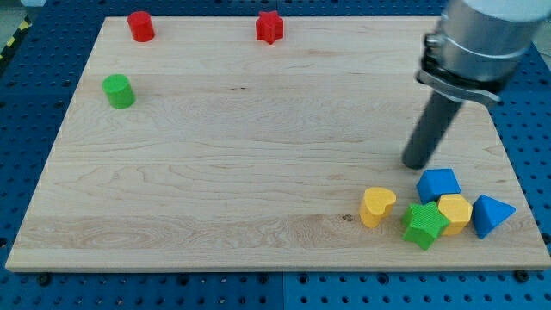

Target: Place the arm to the top of the green circle

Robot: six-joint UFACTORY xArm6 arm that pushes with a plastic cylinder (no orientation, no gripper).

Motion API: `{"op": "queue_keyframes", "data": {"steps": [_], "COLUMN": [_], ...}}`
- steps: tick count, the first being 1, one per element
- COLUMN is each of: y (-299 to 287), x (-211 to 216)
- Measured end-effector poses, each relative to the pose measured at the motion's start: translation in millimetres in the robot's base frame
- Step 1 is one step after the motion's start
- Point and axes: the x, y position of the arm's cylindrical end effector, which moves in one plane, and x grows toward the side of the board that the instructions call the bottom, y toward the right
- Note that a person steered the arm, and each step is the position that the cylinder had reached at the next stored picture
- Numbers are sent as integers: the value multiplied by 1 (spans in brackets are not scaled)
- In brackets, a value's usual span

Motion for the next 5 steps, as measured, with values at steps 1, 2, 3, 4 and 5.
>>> {"op": "queue_keyframes", "data": {"steps": [1,2,3,4,5], "y": [-48,-87,-120,-158,-207], "x": [-24,-59,-95,-125,-133]}}
